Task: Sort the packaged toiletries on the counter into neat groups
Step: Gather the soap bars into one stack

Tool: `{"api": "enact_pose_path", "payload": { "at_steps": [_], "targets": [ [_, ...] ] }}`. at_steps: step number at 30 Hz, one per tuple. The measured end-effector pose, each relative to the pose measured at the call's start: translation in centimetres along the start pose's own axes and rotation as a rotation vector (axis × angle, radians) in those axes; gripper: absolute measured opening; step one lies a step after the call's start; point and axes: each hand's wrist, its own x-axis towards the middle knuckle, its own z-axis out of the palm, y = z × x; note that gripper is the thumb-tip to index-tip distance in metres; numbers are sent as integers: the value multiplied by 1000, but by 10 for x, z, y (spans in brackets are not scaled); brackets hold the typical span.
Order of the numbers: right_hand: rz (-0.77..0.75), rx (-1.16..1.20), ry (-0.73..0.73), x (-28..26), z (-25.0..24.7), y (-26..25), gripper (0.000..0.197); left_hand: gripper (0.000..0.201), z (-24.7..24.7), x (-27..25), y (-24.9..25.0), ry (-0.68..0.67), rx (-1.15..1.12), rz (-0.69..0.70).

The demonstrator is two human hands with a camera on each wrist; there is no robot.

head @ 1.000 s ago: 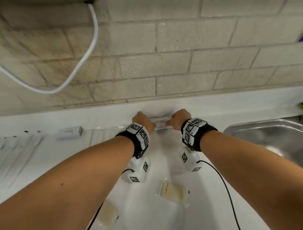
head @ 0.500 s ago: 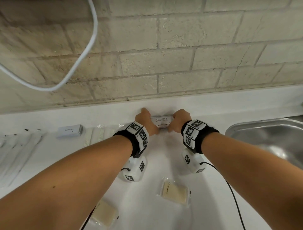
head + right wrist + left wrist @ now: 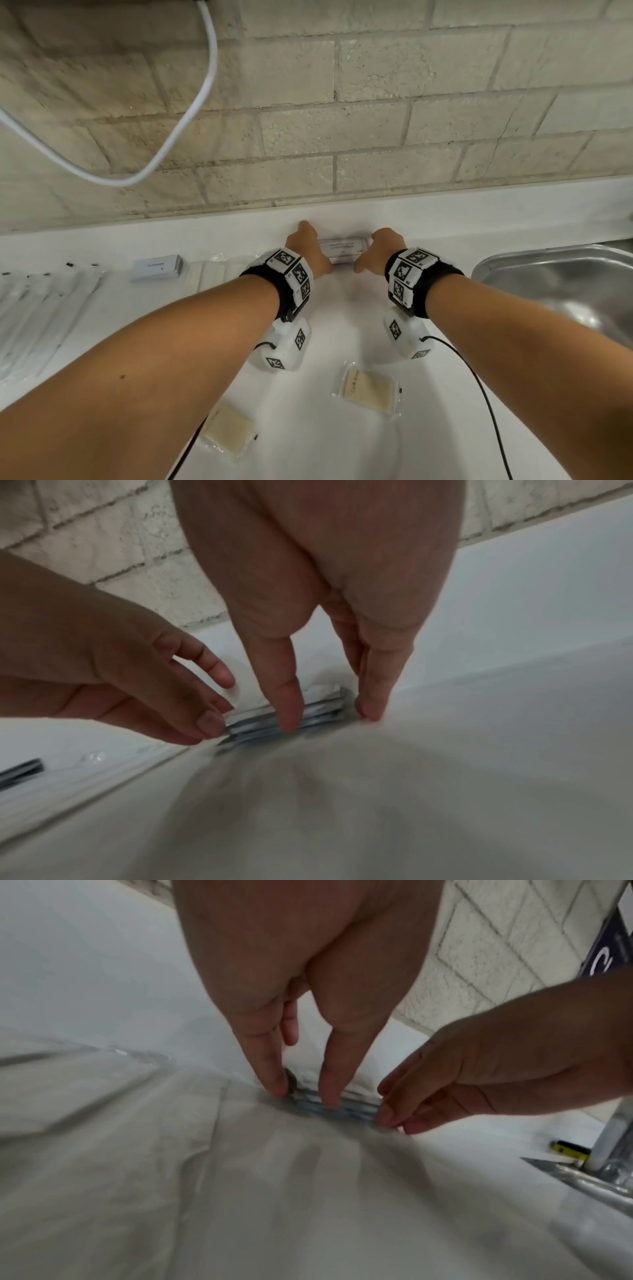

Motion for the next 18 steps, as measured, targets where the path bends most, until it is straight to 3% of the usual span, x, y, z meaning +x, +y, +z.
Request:
{"api": "enact_pose_path", "payload": {
  "at_steps": [4,7,13,18],
  "targets": [
    [-45,-14,-18,-32,-5,10,60,66,-21,-27,-9,-15,-36,23],
    [-113,-143,-113,-67,1,18,59,59,-40,-62,-25,-1,-60,19],
    [-224,-321,-252,-149,32,41,70,41,-67,-156,-94,-22,76,-21],
    [-246,-478,-152,-192,48,44,45,67,-68,-211,-139,-149,396,-135]
  ]
}}
